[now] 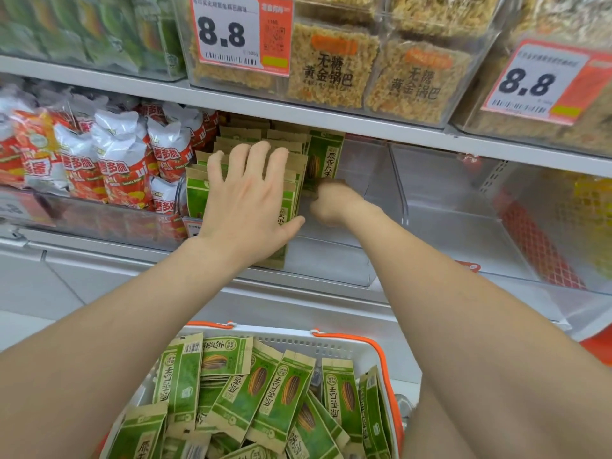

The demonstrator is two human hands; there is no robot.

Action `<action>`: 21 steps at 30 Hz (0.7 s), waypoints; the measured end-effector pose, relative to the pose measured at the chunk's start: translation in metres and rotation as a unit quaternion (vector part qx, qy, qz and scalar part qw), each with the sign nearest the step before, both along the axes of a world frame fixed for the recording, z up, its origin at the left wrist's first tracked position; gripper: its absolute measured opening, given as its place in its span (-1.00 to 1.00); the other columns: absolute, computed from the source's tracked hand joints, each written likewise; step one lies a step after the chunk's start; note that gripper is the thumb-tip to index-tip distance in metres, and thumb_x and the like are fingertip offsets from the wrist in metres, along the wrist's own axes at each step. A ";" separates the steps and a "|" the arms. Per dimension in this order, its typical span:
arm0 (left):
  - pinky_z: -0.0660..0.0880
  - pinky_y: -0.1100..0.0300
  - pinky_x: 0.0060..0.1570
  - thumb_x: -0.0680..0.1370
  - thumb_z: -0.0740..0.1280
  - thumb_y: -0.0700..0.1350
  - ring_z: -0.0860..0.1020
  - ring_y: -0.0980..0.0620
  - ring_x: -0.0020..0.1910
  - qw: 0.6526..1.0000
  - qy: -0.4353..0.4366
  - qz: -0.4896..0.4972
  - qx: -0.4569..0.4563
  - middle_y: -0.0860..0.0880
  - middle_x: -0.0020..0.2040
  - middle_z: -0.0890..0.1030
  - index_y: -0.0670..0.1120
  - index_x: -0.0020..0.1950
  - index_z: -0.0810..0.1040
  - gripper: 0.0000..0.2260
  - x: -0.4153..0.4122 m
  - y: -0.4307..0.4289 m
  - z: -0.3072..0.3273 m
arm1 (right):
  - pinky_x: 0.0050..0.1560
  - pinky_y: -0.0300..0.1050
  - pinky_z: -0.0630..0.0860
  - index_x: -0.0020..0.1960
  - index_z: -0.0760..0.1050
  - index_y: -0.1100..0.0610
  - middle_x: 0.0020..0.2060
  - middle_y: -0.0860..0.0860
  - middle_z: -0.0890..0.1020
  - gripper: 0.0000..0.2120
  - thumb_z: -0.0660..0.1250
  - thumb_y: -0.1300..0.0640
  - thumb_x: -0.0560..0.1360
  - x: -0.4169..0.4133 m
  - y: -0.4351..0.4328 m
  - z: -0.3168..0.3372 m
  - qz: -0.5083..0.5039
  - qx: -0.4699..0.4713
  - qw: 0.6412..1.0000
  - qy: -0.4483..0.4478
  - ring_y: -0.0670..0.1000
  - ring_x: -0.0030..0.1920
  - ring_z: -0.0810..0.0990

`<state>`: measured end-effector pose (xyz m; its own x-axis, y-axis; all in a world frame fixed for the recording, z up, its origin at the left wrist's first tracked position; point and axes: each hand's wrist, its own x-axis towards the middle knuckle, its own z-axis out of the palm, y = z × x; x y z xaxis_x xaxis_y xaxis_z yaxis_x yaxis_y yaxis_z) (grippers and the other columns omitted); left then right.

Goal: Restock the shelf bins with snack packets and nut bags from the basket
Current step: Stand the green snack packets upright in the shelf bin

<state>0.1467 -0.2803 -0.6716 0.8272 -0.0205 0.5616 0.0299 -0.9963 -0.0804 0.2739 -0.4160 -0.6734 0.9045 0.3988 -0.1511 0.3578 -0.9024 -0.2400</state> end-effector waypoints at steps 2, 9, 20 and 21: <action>0.31 -0.18 0.27 0.44 0.42 0.26 0.38 -0.24 0.32 0.999 -0.025 -0.020 -0.008 -0.16 0.35 0.41 -0.11 0.42 0.38 -0.31 -0.012 -0.001 0.003 | -0.03 -0.06 0.44 0.14 0.46 0.20 0.00 0.13 0.48 -0.87 0.26 0.19 0.62 -0.021 -0.002 0.009 0.003 0.025 0.997 -0.070 0.23 0.07 0.56; 0.39 -0.02 -0.25 0.52 0.34 -0.01 0.47 -0.19 -0.15 0.996 0.001 -0.067 -0.064 -0.11 -0.10 0.45 -0.09 -0.05 0.42 -0.81 -0.050 -0.007 -0.014 | -0.25 -0.03 0.42 -0.11 0.53 0.14 -0.22 0.08 0.52 -0.94 0.29 0.24 0.50 -0.105 -0.011 0.035 0.099 0.021 0.965 -0.243 0.22 -0.20 0.54; 0.60 -0.08 0.10 0.64 0.25 0.11 0.60 -0.17 0.17 0.831 0.553 -0.066 0.001 -0.09 0.28 0.57 0.01 0.39 0.47 -0.64 -0.102 -0.024 -0.153 | -0.19 -0.02 0.46 -0.13 0.38 0.11 -0.25 -0.01 0.35 -0.86 0.26 0.22 0.60 -0.181 -0.013 -0.038 0.280 -0.287 0.916 0.025 0.03 -0.29 0.44; 0.59 -0.11 0.15 0.66 0.25 0.13 0.59 -0.18 0.22 0.818 0.570 -0.078 -0.001 -0.10 0.36 0.52 0.04 0.52 0.37 -0.56 -0.106 -0.029 -0.164 | -0.16 -0.01 0.50 -0.08 0.43 0.11 -0.24 -0.02 0.39 -0.91 0.26 0.20 0.61 -0.183 -0.012 -0.044 0.286 -0.316 0.903 0.050 0.01 -0.28 0.45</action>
<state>0.0409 -0.3088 -0.8358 0.8006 -0.1766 -0.5725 -0.1918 -0.9808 0.0344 0.0905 -0.4282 -0.7179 0.5466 0.6015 -0.5826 0.8141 -0.5447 0.2014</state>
